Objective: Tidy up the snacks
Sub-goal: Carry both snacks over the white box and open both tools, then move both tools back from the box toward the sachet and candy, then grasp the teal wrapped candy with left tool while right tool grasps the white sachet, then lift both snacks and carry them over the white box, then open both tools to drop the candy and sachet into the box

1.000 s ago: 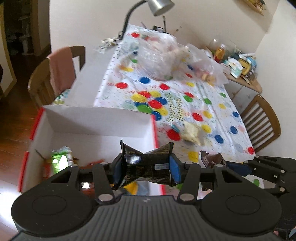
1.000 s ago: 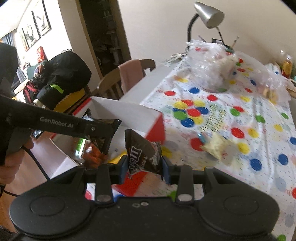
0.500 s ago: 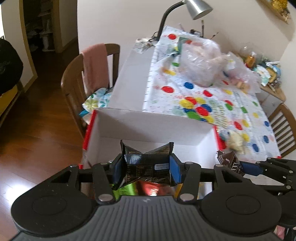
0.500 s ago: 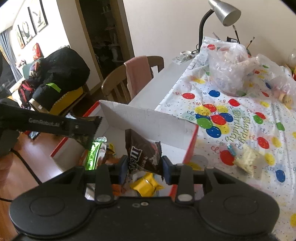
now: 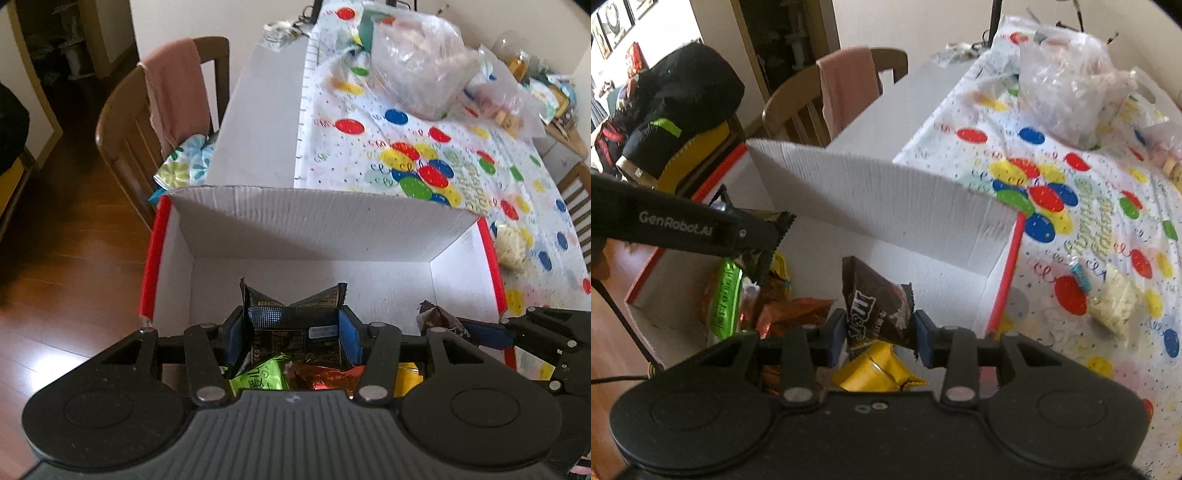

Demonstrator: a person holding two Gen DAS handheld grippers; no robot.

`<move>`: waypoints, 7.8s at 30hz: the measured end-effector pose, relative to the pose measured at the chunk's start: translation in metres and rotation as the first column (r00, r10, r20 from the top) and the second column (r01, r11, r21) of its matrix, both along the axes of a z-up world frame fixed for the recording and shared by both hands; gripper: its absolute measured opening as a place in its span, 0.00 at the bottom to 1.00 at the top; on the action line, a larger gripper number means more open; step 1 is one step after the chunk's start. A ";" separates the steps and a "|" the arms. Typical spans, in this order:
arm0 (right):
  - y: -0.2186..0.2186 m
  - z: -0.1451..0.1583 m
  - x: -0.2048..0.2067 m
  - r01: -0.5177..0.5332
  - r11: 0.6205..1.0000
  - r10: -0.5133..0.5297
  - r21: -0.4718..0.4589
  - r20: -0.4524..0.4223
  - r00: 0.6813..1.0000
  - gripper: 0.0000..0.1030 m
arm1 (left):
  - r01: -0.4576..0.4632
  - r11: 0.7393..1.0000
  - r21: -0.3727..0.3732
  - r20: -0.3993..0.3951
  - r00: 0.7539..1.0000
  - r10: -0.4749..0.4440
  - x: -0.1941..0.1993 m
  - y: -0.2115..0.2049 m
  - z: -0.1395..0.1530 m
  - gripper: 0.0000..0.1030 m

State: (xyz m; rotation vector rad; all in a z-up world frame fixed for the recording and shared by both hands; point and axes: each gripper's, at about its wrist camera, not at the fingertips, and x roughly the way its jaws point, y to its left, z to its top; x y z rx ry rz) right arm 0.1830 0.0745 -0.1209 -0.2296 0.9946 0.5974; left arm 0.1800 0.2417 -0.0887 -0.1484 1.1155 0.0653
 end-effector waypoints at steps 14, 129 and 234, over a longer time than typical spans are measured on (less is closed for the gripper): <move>0.009 -0.013 0.002 -0.006 1.000 0.005 -0.024 -0.041 0.999 0.37 | 0.064 0.998 0.020 -0.069 0.996 -0.063 0.013 -0.011 -0.022 0.52; -0.314 -0.059 0.167 0.354 0.911 -0.297 0.213 -0.260 0.919 0.32 | -0.154 0.984 -0.089 -0.090 0.985 0.146 0.161 -0.268 -0.068 0.60; 0.005 0.002 0.003 0.049 0.999 -0.047 0.020 -0.081 0.996 0.32 | -0.008 1.000 -0.018 -0.088 0.996 0.007 0.005 -0.007 -0.005 0.12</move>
